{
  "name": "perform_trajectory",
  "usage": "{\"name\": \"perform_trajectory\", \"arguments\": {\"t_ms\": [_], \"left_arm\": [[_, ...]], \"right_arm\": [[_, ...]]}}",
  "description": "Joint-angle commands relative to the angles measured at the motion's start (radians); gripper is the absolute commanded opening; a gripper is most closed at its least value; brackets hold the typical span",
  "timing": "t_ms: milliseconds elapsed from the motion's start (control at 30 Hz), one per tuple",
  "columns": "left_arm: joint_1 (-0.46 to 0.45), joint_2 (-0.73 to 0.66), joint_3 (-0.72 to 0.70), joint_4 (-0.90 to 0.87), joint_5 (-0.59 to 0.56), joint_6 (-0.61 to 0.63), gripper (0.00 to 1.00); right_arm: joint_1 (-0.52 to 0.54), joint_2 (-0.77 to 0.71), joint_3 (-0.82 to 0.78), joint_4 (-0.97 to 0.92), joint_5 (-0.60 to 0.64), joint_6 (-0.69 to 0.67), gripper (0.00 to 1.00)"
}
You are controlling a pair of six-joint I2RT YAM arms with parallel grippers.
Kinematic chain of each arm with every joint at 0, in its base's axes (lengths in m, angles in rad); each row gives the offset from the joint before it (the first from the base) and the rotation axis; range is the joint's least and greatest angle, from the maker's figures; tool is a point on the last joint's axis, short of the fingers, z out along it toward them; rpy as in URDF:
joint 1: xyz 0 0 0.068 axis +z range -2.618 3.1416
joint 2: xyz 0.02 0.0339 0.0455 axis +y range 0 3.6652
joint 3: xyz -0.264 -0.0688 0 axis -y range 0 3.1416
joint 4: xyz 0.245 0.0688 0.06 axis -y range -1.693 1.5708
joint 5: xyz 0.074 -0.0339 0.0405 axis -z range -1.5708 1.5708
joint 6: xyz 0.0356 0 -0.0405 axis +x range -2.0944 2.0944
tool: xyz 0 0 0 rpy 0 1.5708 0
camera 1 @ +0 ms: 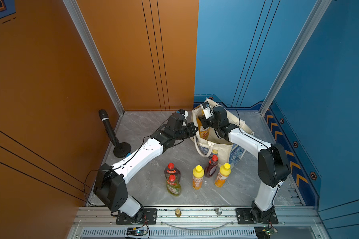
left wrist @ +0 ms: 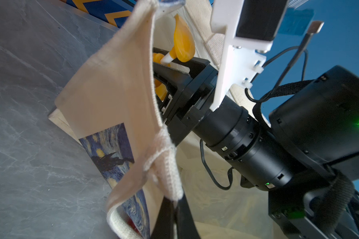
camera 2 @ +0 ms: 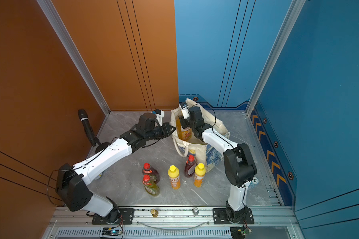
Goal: Pack dish soap into the shopping bag
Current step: Place the bottle of dish soap in the shopping bag.
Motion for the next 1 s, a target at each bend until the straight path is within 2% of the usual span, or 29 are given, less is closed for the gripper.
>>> {"name": "perform_trajectory", "arguments": {"t_ms": [0,300,367,433,567,633,833,967], "left_arm": [[0.002,-0.02,-0.012,0.042,0.034,-0.004,0.0],[-0.002,-0.024,-0.027,0.056,0.035,-0.008,0.0],[-0.002,-0.023,-0.029,0.058,0.035,-0.009,0.0],[-0.002,-0.022,-0.033,0.061,0.035,-0.011,0.02],[0.0,-0.023,-0.042,0.068,0.038,-0.012,0.13],[0.0,-0.023,-0.051,0.077,0.038,-0.016,0.21],[0.007,-0.028,-0.073,0.104,0.049,-0.029,0.39],[0.012,-0.037,-0.084,0.118,0.054,-0.033,0.49]], "right_arm": [[0.005,-0.033,0.072,0.228,0.025,0.012,0.0],[-0.01,0.046,0.06,0.162,0.044,0.025,0.0],[-0.012,0.05,0.043,0.16,0.043,0.03,0.03],[-0.01,0.041,0.032,0.159,0.042,0.034,0.12],[0.006,0.007,0.045,0.125,0.059,0.021,0.44],[0.017,-0.013,0.064,0.096,0.08,0.009,0.55],[0.056,-0.074,0.113,0.006,0.169,-0.027,0.75],[0.085,-0.118,0.112,-0.019,0.246,-0.053,0.82]]}}
